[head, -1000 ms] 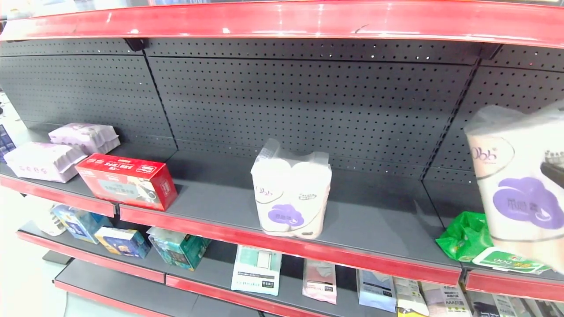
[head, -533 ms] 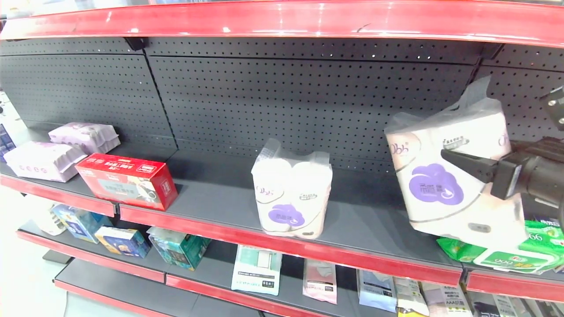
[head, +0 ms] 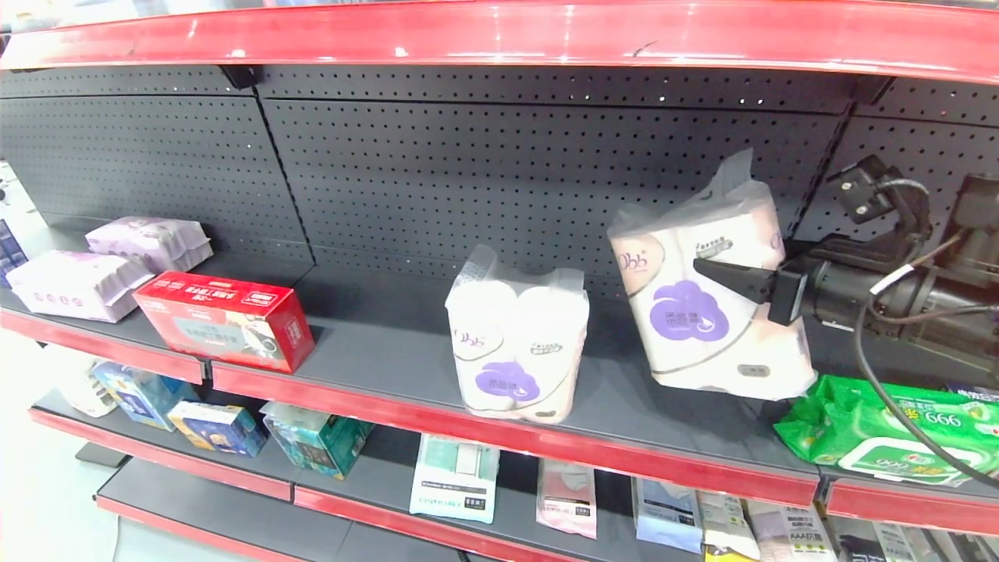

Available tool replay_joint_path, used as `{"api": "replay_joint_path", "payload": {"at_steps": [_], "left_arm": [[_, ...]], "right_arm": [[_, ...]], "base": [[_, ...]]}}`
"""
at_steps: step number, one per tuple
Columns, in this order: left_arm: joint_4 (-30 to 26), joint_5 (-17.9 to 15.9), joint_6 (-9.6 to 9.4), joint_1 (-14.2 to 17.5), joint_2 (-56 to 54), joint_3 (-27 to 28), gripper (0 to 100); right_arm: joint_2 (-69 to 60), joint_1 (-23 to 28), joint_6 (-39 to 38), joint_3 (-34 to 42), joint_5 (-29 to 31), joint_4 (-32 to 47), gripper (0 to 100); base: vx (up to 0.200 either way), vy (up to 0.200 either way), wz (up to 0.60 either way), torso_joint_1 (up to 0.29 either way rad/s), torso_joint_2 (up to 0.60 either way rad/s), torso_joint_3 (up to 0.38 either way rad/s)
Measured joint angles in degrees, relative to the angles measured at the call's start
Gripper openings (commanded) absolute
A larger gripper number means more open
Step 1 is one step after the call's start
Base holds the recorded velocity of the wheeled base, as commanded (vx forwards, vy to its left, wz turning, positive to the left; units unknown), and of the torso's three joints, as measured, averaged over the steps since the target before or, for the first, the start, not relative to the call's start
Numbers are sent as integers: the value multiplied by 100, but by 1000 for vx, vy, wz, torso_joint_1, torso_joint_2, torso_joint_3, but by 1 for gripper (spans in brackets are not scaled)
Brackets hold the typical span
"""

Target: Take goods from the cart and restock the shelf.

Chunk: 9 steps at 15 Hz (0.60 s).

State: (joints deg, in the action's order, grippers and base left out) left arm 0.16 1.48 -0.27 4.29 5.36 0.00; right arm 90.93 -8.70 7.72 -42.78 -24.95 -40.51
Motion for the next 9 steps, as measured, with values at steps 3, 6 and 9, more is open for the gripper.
{"api": "replay_joint_path", "payload": {"at_steps": [3,6,9], "left_arm": [[0,-2,0,0,0,0,100],[0,0,0,2,0,0,100],[0,0,0,-2,0,0,100]], "right_arm": [[662,74,-11,-647,-529,-87,0],[1290,174,33,-1113,-1051,-88,0],[1847,182,33,-1537,-1263,-244,0]], "base": [[0,0,0,0,0,0],[0,0,0,0,0,0],[0,0,0,0,0,0]]}}
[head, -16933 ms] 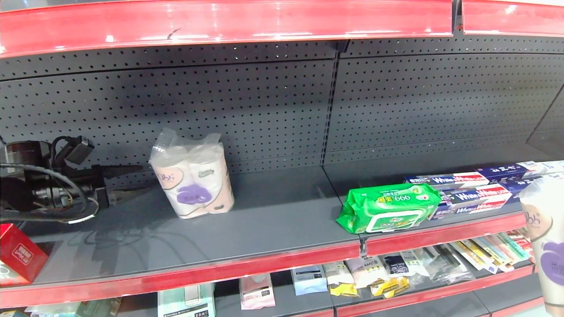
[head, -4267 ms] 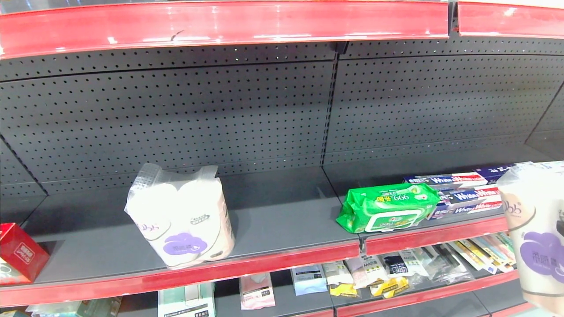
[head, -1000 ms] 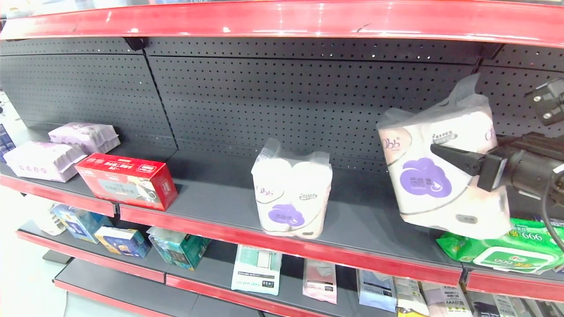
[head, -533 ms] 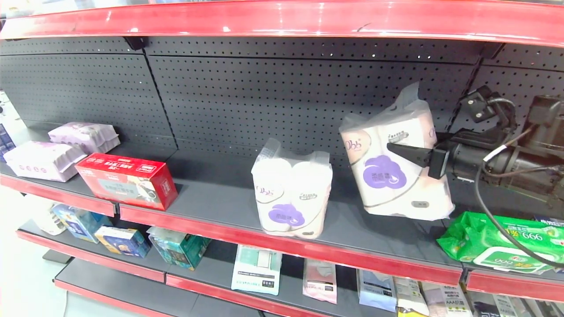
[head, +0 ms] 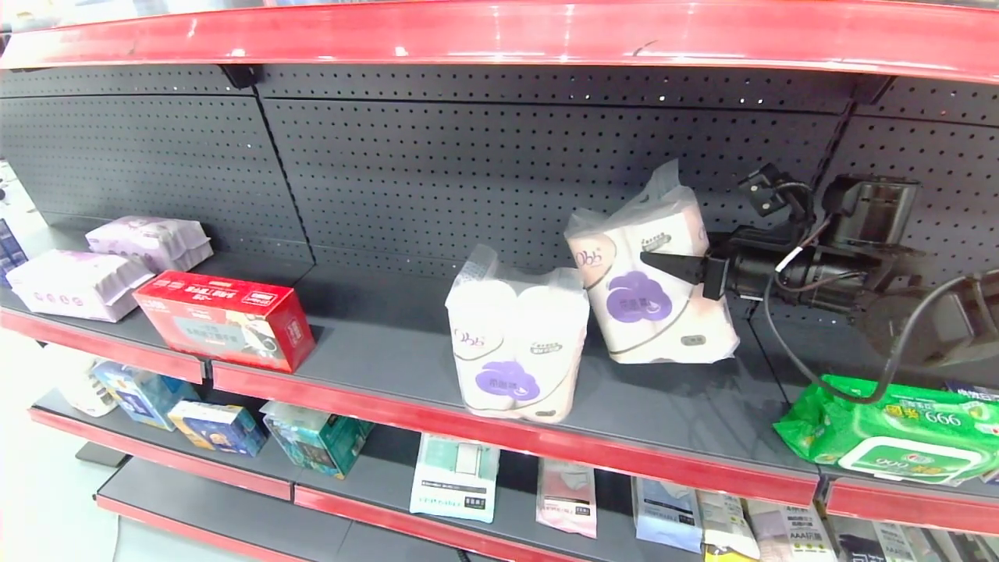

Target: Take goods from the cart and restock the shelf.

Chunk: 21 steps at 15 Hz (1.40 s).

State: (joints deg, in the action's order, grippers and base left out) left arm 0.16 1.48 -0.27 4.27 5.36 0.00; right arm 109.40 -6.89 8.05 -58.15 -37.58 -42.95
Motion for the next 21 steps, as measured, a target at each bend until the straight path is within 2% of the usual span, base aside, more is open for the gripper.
{"api": "replay_joint_path", "payload": {"at_steps": [4,10,21], "left_arm": [[0,-2,0,2,0,0,100],[0,0,0,2,0,0,100],[0,-2,0,2,0,0,100]], "right_arm": [[468,-179,-50,-539,-84,-13,0],[684,-427,-2,-706,-82,-13,0],[833,-482,-13,-878,-84,0,0]], "base": [[0,0,0,0,0,0],[0,0,0,0,0,0],[0,0,0,0,0,0]]}}
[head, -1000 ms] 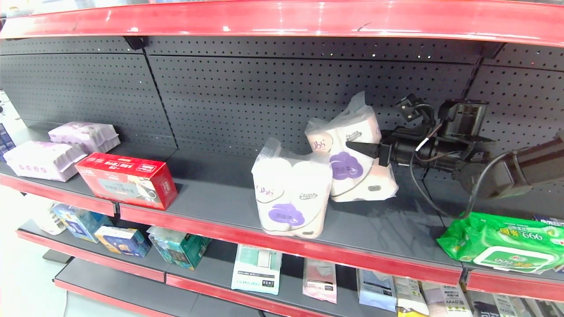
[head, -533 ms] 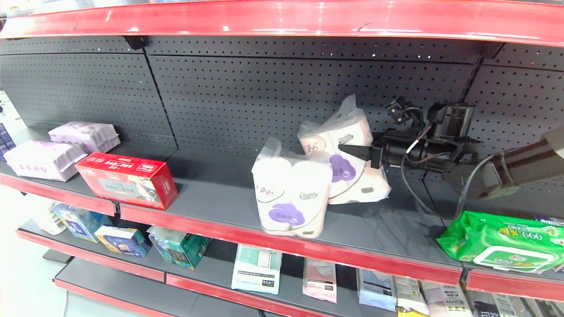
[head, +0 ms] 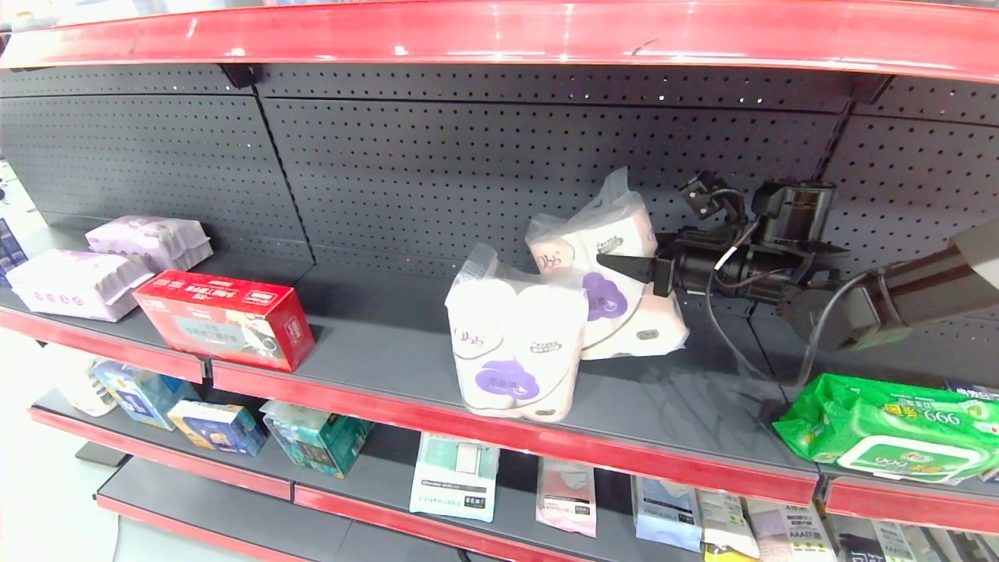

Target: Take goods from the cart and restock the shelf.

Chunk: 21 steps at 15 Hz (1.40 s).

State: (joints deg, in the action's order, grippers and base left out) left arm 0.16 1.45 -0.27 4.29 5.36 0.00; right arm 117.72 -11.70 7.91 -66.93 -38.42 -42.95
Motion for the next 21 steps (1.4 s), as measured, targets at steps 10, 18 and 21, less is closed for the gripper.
{"api": "replay_joint_path", "payload": {"at_steps": [10,18,21], "left_arm": [[0,2,0,0,0,0,100],[0,2,2,0,0,0,100],[0,2,0,-2,0,0,100]], "right_arm": [[630,-389,65,-663,-35,-16,0],[725,276,1214,94,-507,34,0],[735,383,1614,282,-699,34,0]], "base": [[0,0,0,0,0,0],[0,0,0,0,0,0],[0,0,0,0,0,0]]}}
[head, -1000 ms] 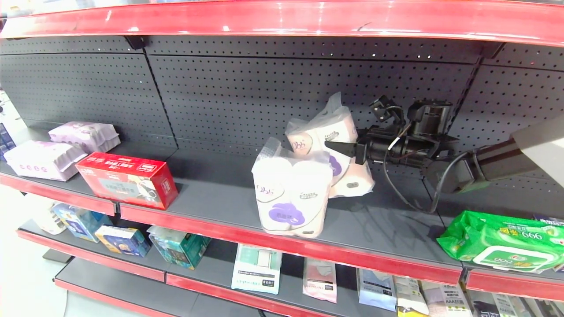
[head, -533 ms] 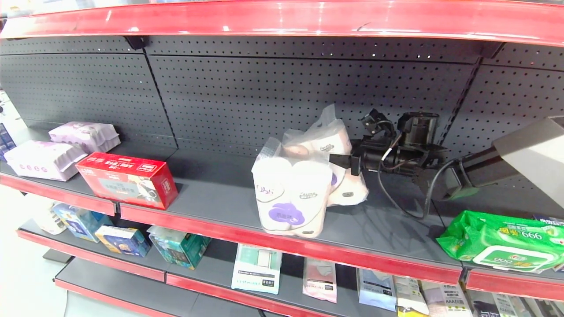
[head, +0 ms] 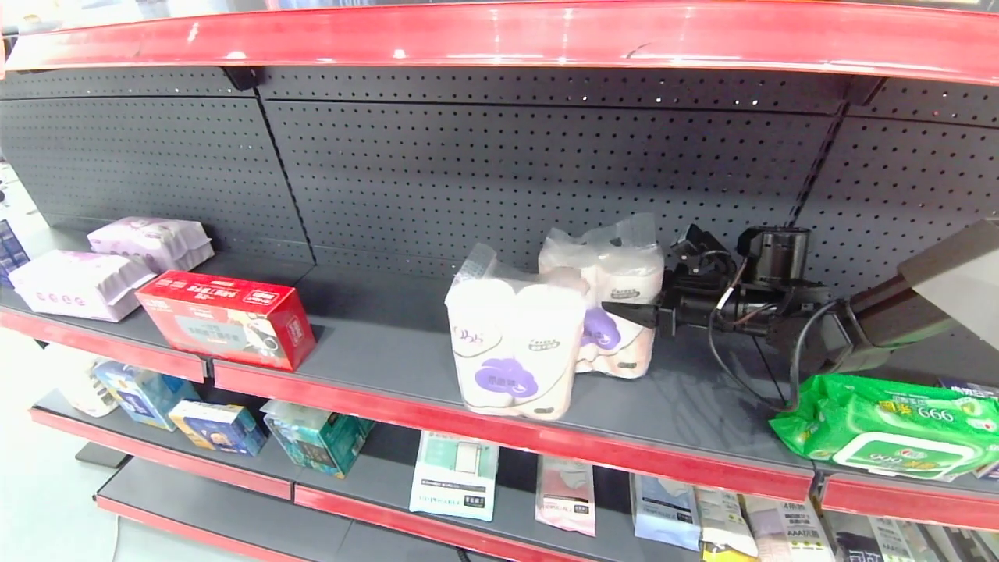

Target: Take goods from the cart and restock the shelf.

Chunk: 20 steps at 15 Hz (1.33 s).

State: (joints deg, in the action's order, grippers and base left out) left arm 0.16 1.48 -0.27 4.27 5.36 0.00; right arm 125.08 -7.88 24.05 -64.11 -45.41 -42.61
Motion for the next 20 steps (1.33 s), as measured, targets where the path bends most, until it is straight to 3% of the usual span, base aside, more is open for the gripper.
{"api": "replay_joint_path", "payload": {"at_steps": [6,20], "left_arm": [[0,0,2,5,0,0,100],[0,0,2,5,0,0,100]], "right_arm": [[240,49,347,-46,-43,-30,0],[423,-452,-143,-540,-10,38,0]], "base": [[0,0,0,0,0,0],[0,0,0,0,0,0]]}}
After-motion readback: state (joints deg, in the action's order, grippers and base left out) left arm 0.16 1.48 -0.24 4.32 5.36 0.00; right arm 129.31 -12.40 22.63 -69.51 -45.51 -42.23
